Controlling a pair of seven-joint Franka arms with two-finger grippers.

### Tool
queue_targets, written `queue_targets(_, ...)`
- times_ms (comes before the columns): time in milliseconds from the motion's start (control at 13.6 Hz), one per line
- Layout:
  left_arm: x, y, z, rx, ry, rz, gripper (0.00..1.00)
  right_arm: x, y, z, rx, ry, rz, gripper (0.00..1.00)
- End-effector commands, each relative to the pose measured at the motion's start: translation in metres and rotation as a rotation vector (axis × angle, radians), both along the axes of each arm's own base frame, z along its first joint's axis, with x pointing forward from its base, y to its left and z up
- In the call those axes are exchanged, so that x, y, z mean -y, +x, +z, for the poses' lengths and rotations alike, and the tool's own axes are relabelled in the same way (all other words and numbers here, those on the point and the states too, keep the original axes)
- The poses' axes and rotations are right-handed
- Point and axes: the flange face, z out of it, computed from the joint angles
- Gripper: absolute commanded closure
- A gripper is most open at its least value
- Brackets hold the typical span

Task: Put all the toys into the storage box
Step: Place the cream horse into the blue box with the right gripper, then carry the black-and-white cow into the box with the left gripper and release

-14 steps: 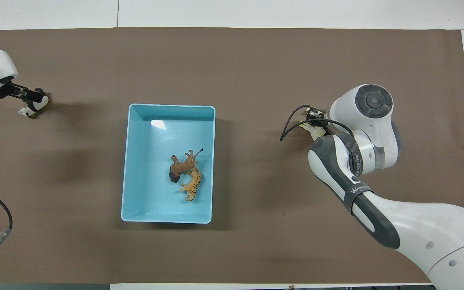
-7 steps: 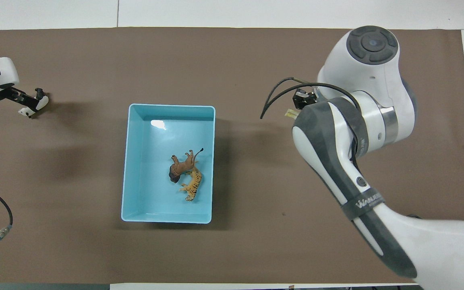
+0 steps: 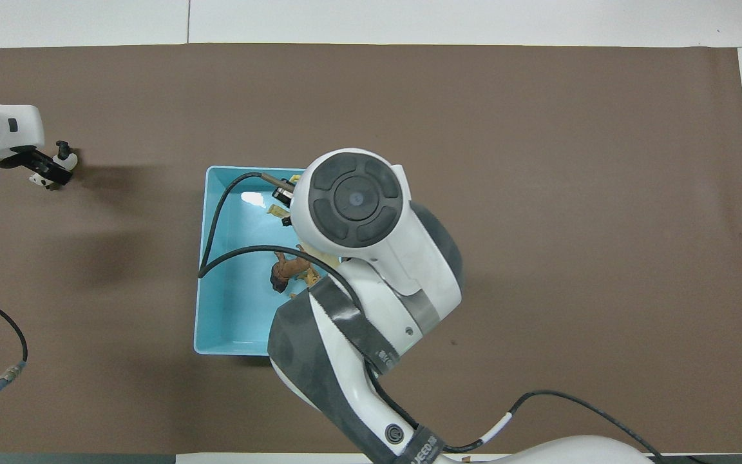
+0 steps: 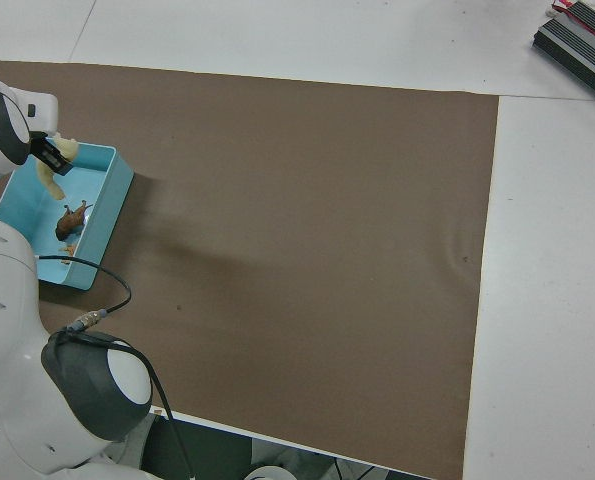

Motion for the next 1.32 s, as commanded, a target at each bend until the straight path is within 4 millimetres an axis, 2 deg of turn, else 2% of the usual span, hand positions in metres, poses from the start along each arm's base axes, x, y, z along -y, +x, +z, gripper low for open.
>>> queue_targets(0, -0.003, 0.001, -0.005, 0.017, 0.03, -0.021, 0.0, -0.046, -0.012, -0.042, 0.02, 0.038, -0.007, 1.0)
queue_targets(73, -0.005, 0.0, -0.008, 0.022, 0.034, -0.02, 0.0, -0.053, -0.015, -0.053, 0.013, 0.039, -0.027, 1.0)
queue_targets(147, -0.007, -0.003, -0.013, 0.027, 0.035, -0.017, 0.0, -0.058, -0.018, -0.054, 0.007, 0.048, -0.057, 1.0)
queue_targets(220, -0.007, -0.003, -0.015, 0.039, 0.036, -0.017, 0.0, -0.058, -0.019, -0.054, -0.003, 0.05, -0.085, 0.01)
queue_targets(440, -0.011, -0.003, -0.018, 0.049, 0.038, -0.01, 0.0, -0.063, -0.024, -0.052, -0.028, 0.048, -0.14, 0.0)
queue_targets(586, -0.004, -0.002, -0.018, 0.052, 0.039, -0.011, 0.0, -0.056, -0.023, -0.05, -0.065, 0.014, -0.171, 0.0)
queue_targets(660, -0.005, -0.003, -0.019, 0.05, 0.039, -0.002, 0.04, -0.047, -0.017, -0.036, -0.072, 0.006, -0.185, 0.0)
queue_targets(733, -0.003, -0.006, -0.024, 0.042, 0.036, 0.015, 0.07, -0.03, -0.008, -0.02, -0.075, -0.006, -0.203, 0.0)
queue_targets(806, -0.003, -0.007, -0.026, 0.04, 0.033, 0.033, 0.12, -0.005, 0.005, -0.008, -0.063, -0.011, -0.229, 0.0)
queue_targets(880, -0.003, -0.008, -0.027, 0.042, 0.031, 0.054, 0.22, 0.023, 0.019, 0.01, -0.053, -0.006, -0.248, 0.0)
queue_targets(1026, -0.003, -0.007, -0.024, 0.051, 0.028, 0.094, 0.46, 0.1, 0.057, 0.037, -0.02, -0.013, -0.212, 0.0)
queue_targets(1099, -0.006, -0.006, -0.02, 0.05, 0.024, 0.102, 0.53, 0.136, 0.068, 0.044, -0.024, -0.042, -0.145, 0.0)
queue_targets(1246, -0.008, 0.002, 0.002, 0.021, 0.005, 0.134, 0.65, 0.219, 0.089, 0.051, -0.06, -0.105, 0.0, 0.0)
